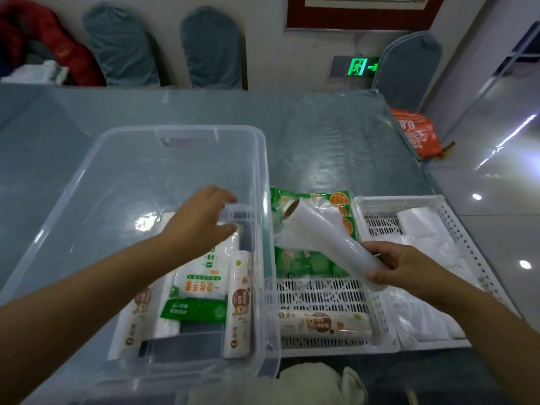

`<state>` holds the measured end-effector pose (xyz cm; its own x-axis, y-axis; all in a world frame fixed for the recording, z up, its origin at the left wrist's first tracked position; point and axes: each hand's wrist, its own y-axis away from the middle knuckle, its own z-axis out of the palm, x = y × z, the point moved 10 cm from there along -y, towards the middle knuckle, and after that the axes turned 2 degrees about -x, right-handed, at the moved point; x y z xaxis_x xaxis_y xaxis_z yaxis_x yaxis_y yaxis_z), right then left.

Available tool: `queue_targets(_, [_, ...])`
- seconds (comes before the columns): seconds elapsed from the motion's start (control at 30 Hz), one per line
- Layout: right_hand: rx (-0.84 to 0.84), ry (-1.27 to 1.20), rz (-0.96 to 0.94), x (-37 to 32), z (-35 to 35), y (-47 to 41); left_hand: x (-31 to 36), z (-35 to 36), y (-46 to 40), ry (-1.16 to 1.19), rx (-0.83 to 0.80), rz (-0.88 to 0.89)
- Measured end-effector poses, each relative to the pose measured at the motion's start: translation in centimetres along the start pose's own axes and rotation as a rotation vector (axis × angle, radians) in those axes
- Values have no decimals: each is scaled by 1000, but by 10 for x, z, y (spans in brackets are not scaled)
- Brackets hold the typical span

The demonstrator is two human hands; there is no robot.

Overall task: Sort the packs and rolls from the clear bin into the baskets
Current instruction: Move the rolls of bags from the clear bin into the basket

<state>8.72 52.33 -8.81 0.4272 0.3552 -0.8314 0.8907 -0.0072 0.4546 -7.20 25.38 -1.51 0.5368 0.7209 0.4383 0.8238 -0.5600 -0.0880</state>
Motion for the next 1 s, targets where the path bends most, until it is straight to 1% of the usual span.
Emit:
queue_targets(0.07, [8,170,11,14,7,-6,-18,57,4,-90,-277,-28])
queue_targets(0.13, [30,418,-3,24,16,-14,-32,98,9,-186,-464,-56])
queue_targets(0.2, [56,684,-36,32,27,-23,-42,121,11,-284,-549,-53])
queue_targets(0.27, [68,825,-82,41,39,-28,-48,133,12,-338,-586,-58])
queue_targets(0.33, [67,812,-89,53,47,-31,-52,138,12,-279,-591,-93])
queue_targets(0.43, [67,796,-106,65,51,-34,-55,140,10,-146,-548,-141])
queue_targets(0.6, [46,965,-207,65,60,-36,-65,152,19,154,-628,-330])
queue_targets(0.77, [42,969,-217,61,64,-35,-70,152,22,456,-520,-513])
queue_targets(0.9, [53,874,-200,51,58,-34,-64,135,18,682,-457,-538])
queue_targets(1.0, [79,792,-219,30,53,-32,-61,97,8,795,-394,-459])
